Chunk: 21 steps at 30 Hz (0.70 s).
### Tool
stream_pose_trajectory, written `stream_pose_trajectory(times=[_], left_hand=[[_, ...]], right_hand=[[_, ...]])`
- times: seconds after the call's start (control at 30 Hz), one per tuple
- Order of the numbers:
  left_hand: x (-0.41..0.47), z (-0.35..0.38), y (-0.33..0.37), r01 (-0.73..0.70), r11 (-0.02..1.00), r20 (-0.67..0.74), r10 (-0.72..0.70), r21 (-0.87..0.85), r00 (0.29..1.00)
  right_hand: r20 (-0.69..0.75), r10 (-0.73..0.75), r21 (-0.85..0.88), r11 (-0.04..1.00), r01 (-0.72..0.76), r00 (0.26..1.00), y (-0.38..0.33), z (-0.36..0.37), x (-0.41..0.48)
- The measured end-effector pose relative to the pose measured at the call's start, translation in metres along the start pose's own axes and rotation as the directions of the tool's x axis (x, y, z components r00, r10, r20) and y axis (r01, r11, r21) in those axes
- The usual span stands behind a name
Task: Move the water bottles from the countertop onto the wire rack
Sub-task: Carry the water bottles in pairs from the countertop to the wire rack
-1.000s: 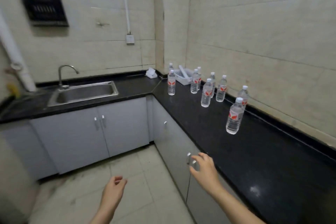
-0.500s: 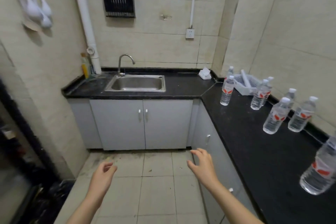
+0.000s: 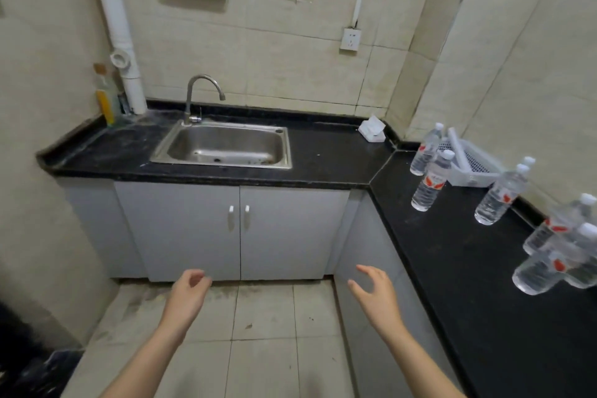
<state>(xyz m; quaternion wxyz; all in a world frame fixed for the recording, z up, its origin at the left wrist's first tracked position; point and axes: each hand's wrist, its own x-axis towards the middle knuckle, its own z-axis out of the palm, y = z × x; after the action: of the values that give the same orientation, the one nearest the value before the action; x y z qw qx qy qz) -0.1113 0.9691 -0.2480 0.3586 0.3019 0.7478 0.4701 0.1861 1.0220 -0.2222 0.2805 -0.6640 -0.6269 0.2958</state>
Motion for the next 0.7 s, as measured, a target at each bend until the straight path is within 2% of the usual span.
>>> stream_pose_trajectory(times=[0.13, 0.33, 0.7], left_hand=[[0.050, 0.049, 0.032, -0.055, 0.998, 0.117, 0.050, 0.043, 0.992], [0.107, 0.152, 0.067, -0.098, 0.993, 0.253, 0.081, 0.058, 0.964], [0.195, 0.338, 0.171, -0.110, 0.991, 0.275, 0.087, 0.070, 0.957]], right_hand=[[-0.041, 0.129, 0.062, 0.990, -0.127, 0.991, 0.019, -0.006, 0.043], [-0.175, 0.242, 0.116, 0.968, -0.224, 0.954, 0.061, -0.040, 0.126], [-0.302, 0.314, 0.225, 0.941, -0.253, 0.900, 0.118, -0.122, 0.297]])
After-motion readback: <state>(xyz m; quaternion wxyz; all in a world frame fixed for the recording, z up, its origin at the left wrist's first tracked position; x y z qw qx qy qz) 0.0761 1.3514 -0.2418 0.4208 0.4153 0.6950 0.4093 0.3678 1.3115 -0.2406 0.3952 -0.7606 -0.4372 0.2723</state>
